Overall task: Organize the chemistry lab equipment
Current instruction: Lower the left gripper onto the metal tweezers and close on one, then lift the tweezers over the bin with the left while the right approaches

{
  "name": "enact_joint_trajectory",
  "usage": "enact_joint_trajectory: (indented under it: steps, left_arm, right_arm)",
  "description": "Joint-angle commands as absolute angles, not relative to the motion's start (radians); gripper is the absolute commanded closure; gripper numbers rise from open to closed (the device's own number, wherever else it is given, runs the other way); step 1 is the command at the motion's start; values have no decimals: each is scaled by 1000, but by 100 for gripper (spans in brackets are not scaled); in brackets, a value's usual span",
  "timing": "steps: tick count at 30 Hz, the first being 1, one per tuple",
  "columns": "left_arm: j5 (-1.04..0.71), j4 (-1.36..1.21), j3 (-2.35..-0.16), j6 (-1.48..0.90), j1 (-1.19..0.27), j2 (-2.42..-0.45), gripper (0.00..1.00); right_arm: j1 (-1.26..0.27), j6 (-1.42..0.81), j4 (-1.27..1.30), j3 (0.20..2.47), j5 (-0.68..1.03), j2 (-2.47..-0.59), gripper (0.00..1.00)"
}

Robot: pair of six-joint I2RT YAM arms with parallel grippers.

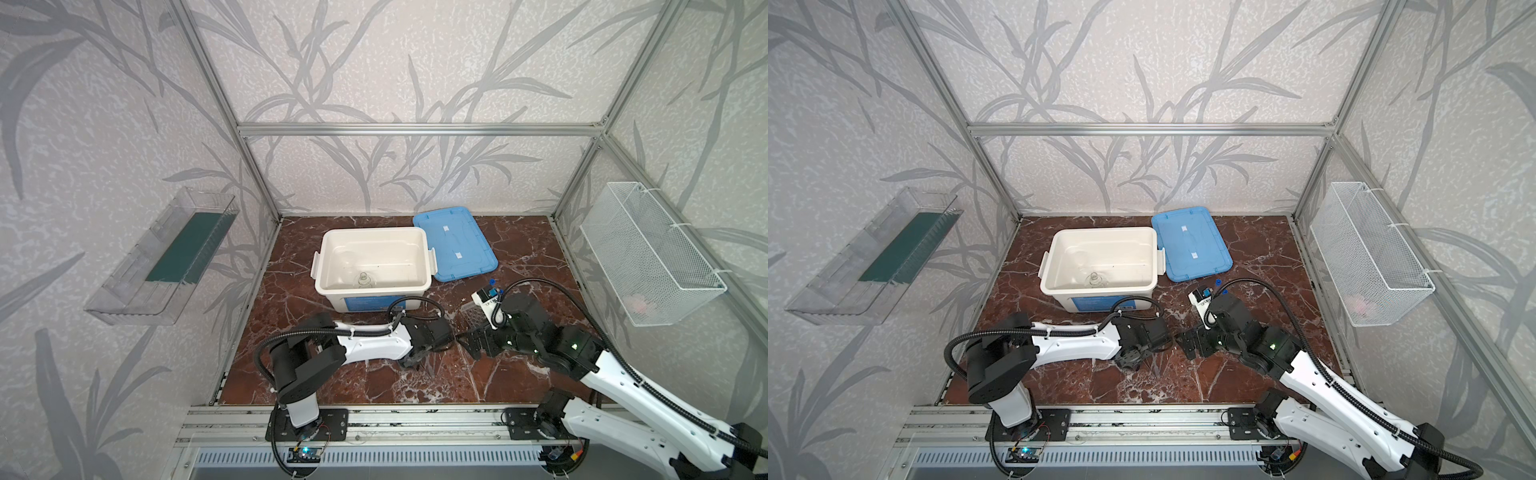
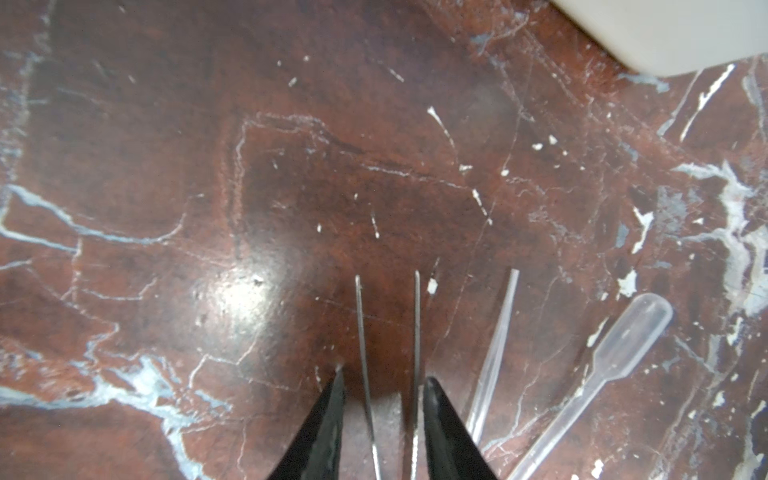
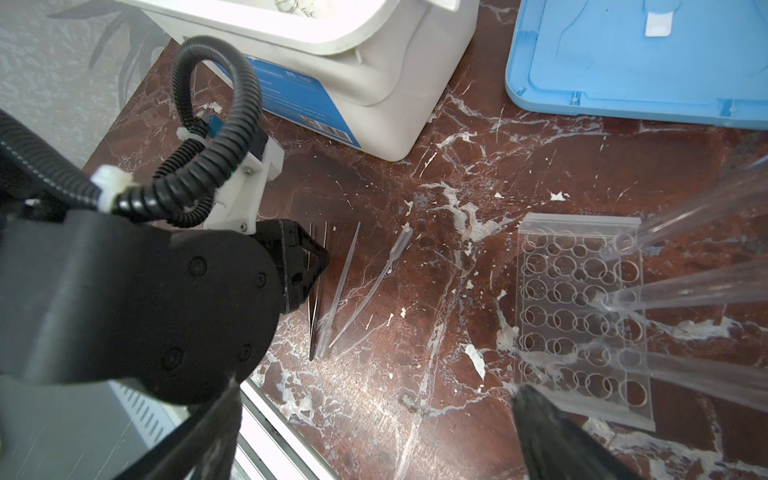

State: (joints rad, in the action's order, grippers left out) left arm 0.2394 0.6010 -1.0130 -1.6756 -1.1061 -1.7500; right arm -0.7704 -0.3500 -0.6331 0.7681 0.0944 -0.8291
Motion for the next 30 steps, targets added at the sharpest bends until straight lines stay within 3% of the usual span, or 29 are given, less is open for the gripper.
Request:
enact_joint_trajectory:
  steps: [1, 5, 11, 19, 30]
  left_arm:
    - [224, 592, -1004, -1692, -1110, -1787, 68]
    - [238, 596, -993, -1692, -1110, -1781, 79]
    - [275, 620, -987, -1694, -1108, -1758, 80]
    - [321, 655, -982, -1678, -1105, -1725, 100]
    - [394, 699, -997, -1537, -1099, -1624, 100]
  right_arm:
    - [-770, -345, -633, 764, 81, -810, 0]
    - [-770, -346, -633, 761, 77, -810, 0]
    - [-770, -344, -630, 761, 74, -813, 0]
    - [-770, -341, -621, 761, 72, -833, 0]
    - [-770, -345, -597, 772, 67, -844, 1]
